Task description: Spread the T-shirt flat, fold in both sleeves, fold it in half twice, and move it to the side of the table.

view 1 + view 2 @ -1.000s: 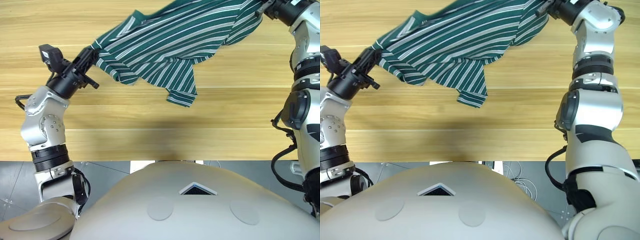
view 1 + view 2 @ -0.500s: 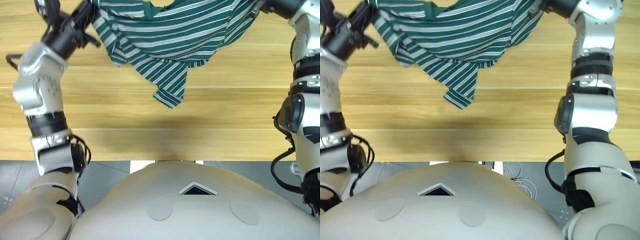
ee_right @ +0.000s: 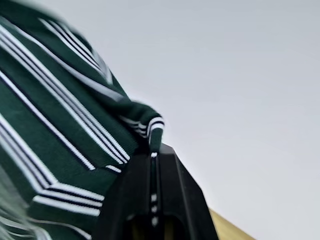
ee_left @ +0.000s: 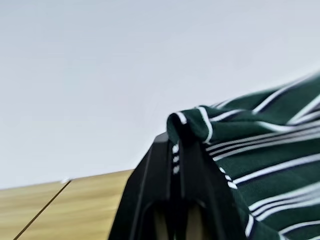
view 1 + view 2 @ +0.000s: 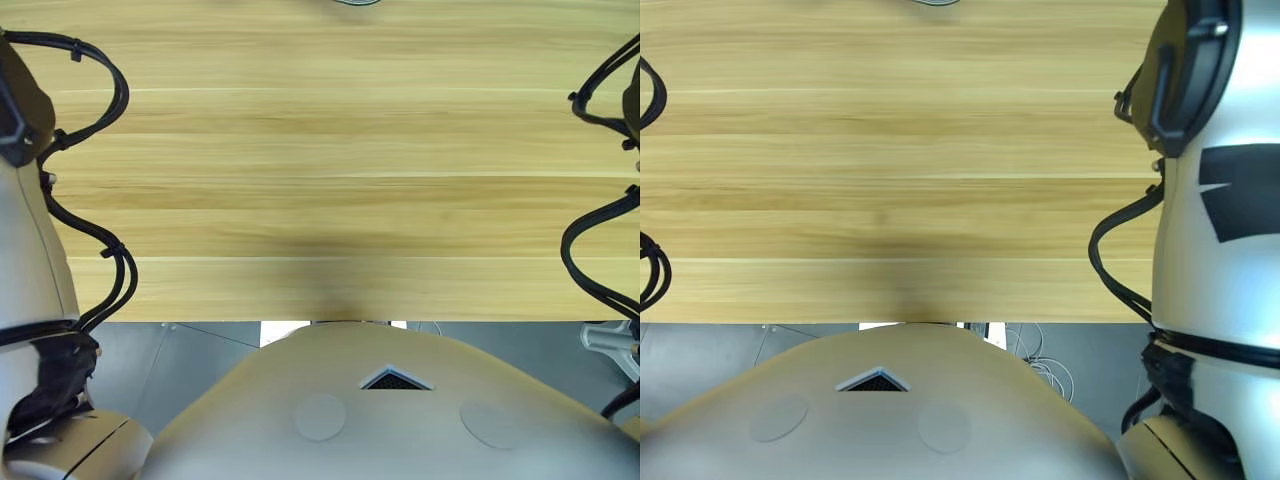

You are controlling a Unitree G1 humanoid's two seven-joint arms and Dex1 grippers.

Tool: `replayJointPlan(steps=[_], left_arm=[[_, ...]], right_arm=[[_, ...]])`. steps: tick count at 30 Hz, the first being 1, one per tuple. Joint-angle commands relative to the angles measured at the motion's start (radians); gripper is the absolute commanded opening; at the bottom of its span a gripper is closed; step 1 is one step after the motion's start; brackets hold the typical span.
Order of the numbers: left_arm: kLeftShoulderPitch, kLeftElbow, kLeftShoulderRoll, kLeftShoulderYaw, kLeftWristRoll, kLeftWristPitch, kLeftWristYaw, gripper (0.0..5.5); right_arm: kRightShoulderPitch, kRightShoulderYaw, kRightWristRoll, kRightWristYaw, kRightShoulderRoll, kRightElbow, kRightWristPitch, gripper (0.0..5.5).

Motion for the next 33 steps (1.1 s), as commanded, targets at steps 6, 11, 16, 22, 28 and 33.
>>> replayJointPlan(steps=[6, 11, 16, 22, 28, 33], left_arm=[[0.207, 0.018, -0.114, -0.052, 0.089, -0.035, -0.185, 0.02], [0.415, -0.083, -0.101, -0.057, 0.064, -0.055, -0.402, 0.02], [0.888, -0.746, -0.014, -0.032, -0.145, 0.132, -0.74, 0.02], [1.502, -1.217, -0.006, -0.106, -0.173, 0.092, -0.806, 0.02], [1.857, -1.503, 0.104, -0.182, -0.016, -0.058, -0.79, 0.02], [1.973, -1.614, 0.198, -0.139, -0.026, -0.115, -0.803, 0.0]], right_arm=[[0.303, -0.024, -0.026, 0.129, -0.006, 0.018, -0.014, 0.0], [0.367, -0.054, -0.01, 0.205, -0.029, 0.005, -0.052, 0.0], [0.496, -0.065, 0.024, 0.492, -0.093, -0.026, -0.191, 0.0], [0.869, 0.029, -0.005, 0.999, -0.194, -0.096, -0.523, 0.0], [1.106, 0.108, -0.032, 0.992, -0.232, -0.137, -0.702, 0.0], [1.142, 0.08, 0.06, 1.087, -0.305, -0.138, -0.624, 0.54]])
